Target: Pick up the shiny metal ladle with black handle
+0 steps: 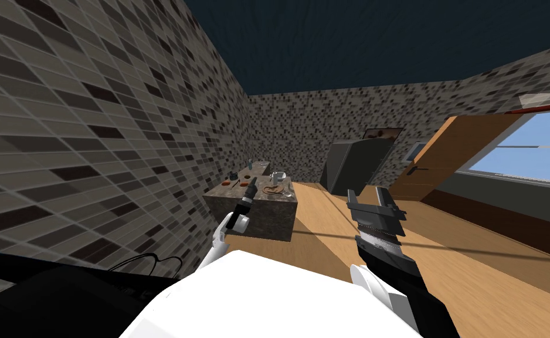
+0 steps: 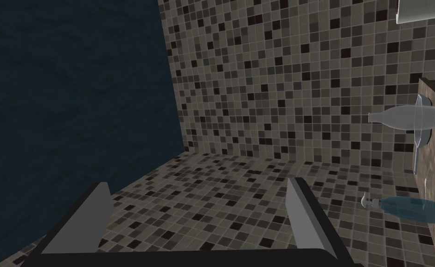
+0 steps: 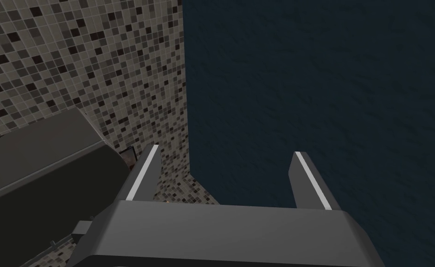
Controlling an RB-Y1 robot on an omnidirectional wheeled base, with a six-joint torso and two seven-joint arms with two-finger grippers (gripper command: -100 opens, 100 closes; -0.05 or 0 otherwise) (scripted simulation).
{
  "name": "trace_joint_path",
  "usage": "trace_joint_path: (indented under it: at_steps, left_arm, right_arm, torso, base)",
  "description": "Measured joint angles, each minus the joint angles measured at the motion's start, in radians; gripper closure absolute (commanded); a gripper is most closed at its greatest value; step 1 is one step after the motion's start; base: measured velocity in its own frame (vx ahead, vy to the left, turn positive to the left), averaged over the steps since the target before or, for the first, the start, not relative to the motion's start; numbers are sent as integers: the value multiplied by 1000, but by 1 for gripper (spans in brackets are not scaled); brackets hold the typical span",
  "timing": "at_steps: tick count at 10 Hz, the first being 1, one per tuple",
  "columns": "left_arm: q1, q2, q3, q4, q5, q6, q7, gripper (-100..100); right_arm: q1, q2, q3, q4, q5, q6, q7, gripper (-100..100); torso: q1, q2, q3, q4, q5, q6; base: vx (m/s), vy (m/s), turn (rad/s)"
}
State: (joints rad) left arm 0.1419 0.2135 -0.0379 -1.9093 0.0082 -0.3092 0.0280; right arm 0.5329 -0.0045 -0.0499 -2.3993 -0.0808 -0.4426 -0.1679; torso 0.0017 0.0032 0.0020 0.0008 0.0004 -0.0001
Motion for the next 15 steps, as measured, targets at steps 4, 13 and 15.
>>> trace_joint_path:
  at_steps: [4, 13, 15]
  left_arm:
    - [-103, 21, 3, 118, 10, 92, -5, -100]
    - [-309, 43, -1, 364, 29, 283, -15, -100]
    - [-358, 43, -2, 421, 33, 334, -16, -100]
  right_arm:
    - [0, 0, 0, 0, 0, 0, 0, 0]
    - [0, 0, 0, 0, 0, 0, 0, 0]
    - [0, 0, 0, 0, 0, 0, 0, 0]
  torso:
    - [-1, 0, 0, 0, 0, 0]
    - [-2, -1, -1, 0, 0, 0]
    - [-2, -2, -1, 0, 0, 0]
  base:
    - [-57, 22, 12]
    - [-37, 5, 13]
    - [-29, -10, 13]
